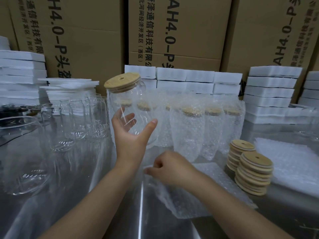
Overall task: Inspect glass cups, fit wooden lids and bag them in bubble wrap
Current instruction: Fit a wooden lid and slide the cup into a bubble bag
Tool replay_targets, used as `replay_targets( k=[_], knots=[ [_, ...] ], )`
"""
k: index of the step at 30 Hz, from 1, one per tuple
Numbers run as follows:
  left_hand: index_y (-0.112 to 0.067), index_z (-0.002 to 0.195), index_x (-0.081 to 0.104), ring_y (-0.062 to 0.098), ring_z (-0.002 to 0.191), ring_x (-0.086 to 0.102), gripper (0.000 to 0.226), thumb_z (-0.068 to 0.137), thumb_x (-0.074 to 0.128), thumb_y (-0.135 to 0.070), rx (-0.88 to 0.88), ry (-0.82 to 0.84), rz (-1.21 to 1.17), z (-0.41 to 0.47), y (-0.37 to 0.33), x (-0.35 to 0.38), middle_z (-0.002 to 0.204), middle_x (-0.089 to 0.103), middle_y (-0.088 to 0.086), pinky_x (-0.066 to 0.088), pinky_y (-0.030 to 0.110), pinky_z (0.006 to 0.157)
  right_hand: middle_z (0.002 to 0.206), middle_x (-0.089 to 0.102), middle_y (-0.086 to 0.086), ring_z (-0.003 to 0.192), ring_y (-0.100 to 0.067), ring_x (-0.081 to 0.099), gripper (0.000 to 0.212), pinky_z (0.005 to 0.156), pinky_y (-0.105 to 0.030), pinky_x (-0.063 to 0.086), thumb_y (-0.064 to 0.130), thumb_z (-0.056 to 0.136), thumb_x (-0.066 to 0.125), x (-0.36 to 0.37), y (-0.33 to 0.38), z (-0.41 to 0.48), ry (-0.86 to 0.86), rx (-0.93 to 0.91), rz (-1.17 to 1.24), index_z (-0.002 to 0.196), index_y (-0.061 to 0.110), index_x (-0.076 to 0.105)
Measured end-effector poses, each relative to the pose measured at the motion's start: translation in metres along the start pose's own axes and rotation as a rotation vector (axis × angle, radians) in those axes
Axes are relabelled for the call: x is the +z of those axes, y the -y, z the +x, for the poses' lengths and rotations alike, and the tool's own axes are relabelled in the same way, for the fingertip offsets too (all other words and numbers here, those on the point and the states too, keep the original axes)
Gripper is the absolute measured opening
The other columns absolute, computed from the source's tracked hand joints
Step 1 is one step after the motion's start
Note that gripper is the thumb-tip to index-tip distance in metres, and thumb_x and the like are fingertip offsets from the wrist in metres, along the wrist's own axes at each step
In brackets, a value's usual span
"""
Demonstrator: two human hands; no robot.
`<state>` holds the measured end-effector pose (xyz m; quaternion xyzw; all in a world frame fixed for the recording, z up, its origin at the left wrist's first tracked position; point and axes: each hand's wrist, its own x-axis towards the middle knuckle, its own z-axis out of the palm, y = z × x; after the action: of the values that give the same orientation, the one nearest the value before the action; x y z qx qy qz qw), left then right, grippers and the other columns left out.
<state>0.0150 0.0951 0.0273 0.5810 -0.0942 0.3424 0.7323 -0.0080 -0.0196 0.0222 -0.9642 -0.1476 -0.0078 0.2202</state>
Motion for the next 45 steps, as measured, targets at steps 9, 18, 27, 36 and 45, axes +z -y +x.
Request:
replay_targets(
  k=[9, 18, 27, 36, 45],
  knots=[
    [-0.041, 0.126, 0.038, 0.018, 0.116, 0.061, 0.079, 0.058, 0.079, -0.040, -0.195, 0.108, -0.108, 0.007, 0.007, 0.000, 0.116, 0.056, -0.010, 0.057, 0.035, 0.076, 0.056, 0.052, 0.006, 0.058, -0.013, 0.053, 0.044, 0.056, -0.028, 0.040, 0.058, 0.075, 0.064, 0.013, -0.004, 0.001, -0.011, 0.100, 0.055, 0.057, 0.020, 0.052],
    [-0.040, 0.129, 0.040, 0.014, 0.116, 0.059, 0.080, 0.059, 0.078, -0.041, -0.210, 0.212, -0.067, 0.001, 0.007, 0.001, 0.119, 0.057, -0.010, 0.056, 0.033, 0.078, 0.060, 0.060, 0.004, 0.058, -0.008, 0.057, 0.028, 0.057, -0.018, 0.044, 0.035, 0.085, 0.066, -0.002, -0.013, -0.001, 0.054, 0.107, 0.164, 0.065, 0.015, 0.066],
    [-0.038, 0.120, 0.049, -0.001, 0.086, 0.070, 0.066, 0.060, 0.077, -0.033, -0.355, 0.353, -0.193, -0.009, 0.011, 0.006, 0.115, 0.062, 0.001, 0.057, 0.026, 0.061, 0.079, 0.060, -0.015, 0.061, -0.018, 0.062, 0.020, 0.063, -0.026, 0.058, 0.007, 0.093, 0.044, -0.013, -0.027, 0.002, 0.096, 0.298, 0.818, 0.090, -0.002, 0.062],
    [-0.031, 0.128, 0.051, 0.017, 0.110, 0.065, 0.082, 0.053, 0.084, -0.038, -0.514, 0.279, -0.213, -0.005, 0.013, 0.004, 0.110, 0.068, -0.004, 0.056, 0.052, 0.088, 0.075, 0.064, -0.007, 0.067, -0.018, 0.062, 0.025, 0.068, -0.034, 0.060, 0.015, 0.091, 0.044, -0.032, -0.035, -0.007, 0.059, 0.258, 0.857, 0.084, 0.005, 0.066],
    [-0.036, 0.134, 0.044, 0.006, 0.102, 0.065, 0.088, 0.056, 0.083, -0.049, -0.400, 0.388, 0.011, -0.013, 0.012, 0.001, 0.120, 0.064, -0.006, 0.050, 0.023, 0.069, 0.071, 0.059, -0.005, 0.063, -0.019, 0.057, 0.019, 0.065, -0.033, 0.056, 0.016, 0.087, 0.046, -0.039, -0.039, -0.004, -0.142, 0.275, 0.900, 0.072, 0.010, 0.057]
  ],
)
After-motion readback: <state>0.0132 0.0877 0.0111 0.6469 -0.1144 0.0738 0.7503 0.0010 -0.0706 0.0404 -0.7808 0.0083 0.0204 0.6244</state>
